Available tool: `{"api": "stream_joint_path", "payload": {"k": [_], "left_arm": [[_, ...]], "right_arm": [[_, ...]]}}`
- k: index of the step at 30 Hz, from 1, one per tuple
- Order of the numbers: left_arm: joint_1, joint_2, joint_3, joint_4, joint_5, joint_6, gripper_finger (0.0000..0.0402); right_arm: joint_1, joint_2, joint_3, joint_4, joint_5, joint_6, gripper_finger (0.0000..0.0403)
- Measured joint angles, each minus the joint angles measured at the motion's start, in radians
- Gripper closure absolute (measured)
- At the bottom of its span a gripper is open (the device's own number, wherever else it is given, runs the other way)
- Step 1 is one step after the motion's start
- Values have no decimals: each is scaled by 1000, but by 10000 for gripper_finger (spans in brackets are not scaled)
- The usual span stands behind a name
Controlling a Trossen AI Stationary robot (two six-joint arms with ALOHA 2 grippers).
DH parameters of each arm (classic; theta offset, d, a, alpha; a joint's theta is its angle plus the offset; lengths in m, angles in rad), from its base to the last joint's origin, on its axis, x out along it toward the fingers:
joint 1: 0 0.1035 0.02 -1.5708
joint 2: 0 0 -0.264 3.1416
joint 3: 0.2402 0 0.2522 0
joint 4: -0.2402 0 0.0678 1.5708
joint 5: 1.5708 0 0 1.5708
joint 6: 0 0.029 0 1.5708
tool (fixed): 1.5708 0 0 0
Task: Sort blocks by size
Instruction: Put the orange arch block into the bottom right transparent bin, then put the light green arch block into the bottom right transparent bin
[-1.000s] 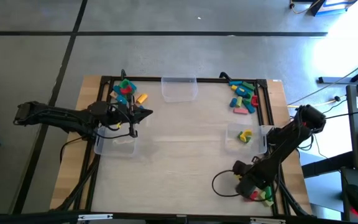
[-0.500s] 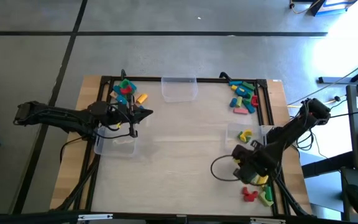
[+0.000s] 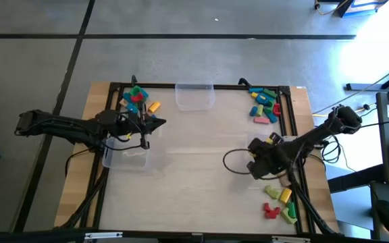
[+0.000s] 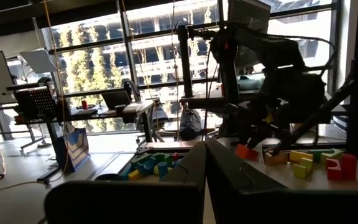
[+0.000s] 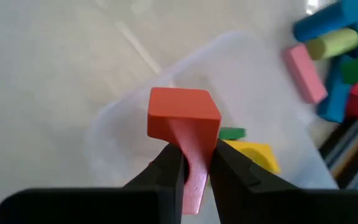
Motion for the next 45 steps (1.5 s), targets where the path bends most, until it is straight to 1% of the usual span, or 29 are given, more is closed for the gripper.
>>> {"api": "stream_joint_path", "payload": {"k": [4, 10, 13, 16, 20, 22, 26, 28, 31, 34, 36, 40, 45], "left_arm": [[0, 0, 0, -2, 0, -21, 398], [0, 0, 0, -2, 0, -23, 398], [0, 0, 0, -2, 0, -23, 398], [0, 0, 0, -3, 0, -29, 398], [0, 0, 0, -4, 0, -38, 398], [0, 0, 0, -4, 0, -33, 398], [0, 0, 0, -4, 0, -35, 398], [0, 0, 0, -4, 0, -36, 398], [0, 0, 0, -5, 0, -45, 398], [-1, 0, 0, -12, 0, -46, 398], [-1, 0, 0, -18, 0, -47, 398], [-1, 0, 0, -21, 0, -48, 398], [-1, 0, 0, -21, 0, -46, 398]], "right_arm": [[-56, 0, -48, 1, 9, -2, 340], [-110, 0, -106, 12, 9, -2, 340], [-133, 0, -122, 23, 9, -2, 334], [-143, 0, -125, 23, 9, -12, 315], [-142, 0, -124, 22, 3, -55, 274], [-142, 1, -113, 4, -29, -79, 253], [-131, 1, -39, -50, -125, -68, 221], [-96, -2, 2, -49, -187, -34, 210], [-14, -4, 43, -9, -309, 12, 200], [84, -3, 58, 42, -386, 95, 196], [154, -3, 58, 69, -401, 167, 196], [281, -3, 58, 104, -394, 304, 194], [369, -3, 25, 115, -372, 451, 174]]}}
